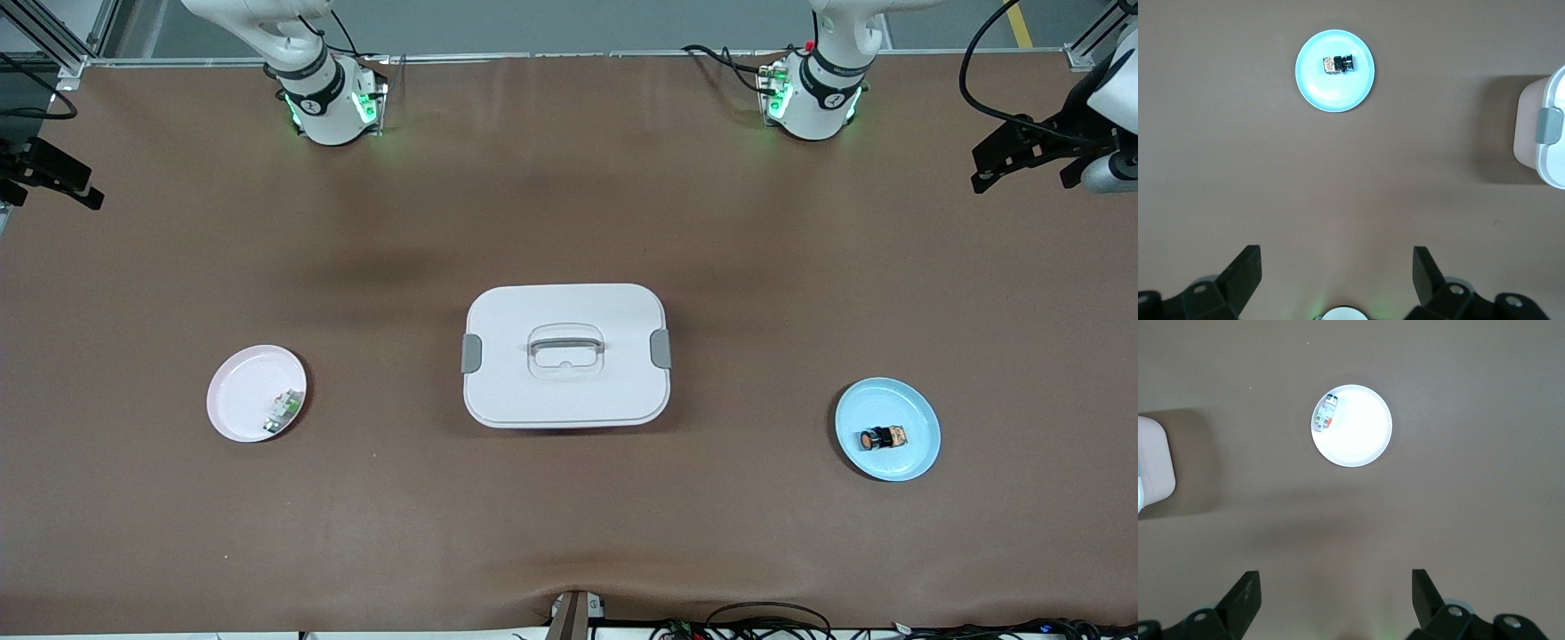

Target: Transfer orange switch to right arm and place

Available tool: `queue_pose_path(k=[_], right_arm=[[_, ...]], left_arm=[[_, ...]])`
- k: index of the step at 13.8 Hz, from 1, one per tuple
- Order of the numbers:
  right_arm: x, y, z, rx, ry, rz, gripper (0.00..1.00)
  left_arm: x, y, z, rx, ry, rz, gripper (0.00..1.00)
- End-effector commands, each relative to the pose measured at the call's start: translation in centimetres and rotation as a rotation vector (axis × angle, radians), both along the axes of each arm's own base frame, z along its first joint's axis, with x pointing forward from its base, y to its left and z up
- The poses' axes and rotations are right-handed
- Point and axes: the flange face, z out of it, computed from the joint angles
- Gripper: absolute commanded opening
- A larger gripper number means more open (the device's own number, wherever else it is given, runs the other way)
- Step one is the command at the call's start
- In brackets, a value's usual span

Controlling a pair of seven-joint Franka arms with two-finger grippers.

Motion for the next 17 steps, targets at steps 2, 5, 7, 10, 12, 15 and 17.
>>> queue_pose_path(k=[2,5,7,10,12,15,17], right_arm=[[0.1,0.0,0.2,-0.006,0.004,-0.014,1.0],[0.0,0.0,0.3,-0.006,0.001,-0.012,1.0],[0.1,0.0,0.3,-0.008,0.0,-0.012,1.0],[0.1,0.0,0.4,-0.007,-0.004,-0.012,1.0],[0.1,0.0,0.4,-0.006,-0.002,-0.012,1.0],[0.1,0.0,0.5,-0.007,-0.005,-0.012,1.0],[0.1,0.0,0.6,-0.007,-0.007,-0.012,1.0]], left_arm=[[-0.1,0.0,0.6,0.004,-0.001,-0.011,1.0],[0.4,0.2,-0.2,0.003,0.015,-0.014,1.0],[0.9,0.4,-0.8,0.001,0.019,-0.009,1.0],[2.2,0.5,-2.5,0.003,0.021,-0.008,1.0],[3.2,0.6,-4.8,0.009,0.03,-0.005,1.0],[4.4,2.1,-8.2,0.007,0.006,0.013,1.0],[5.6,2.3,-11.1,0.002,0.015,0.01,1.0]])
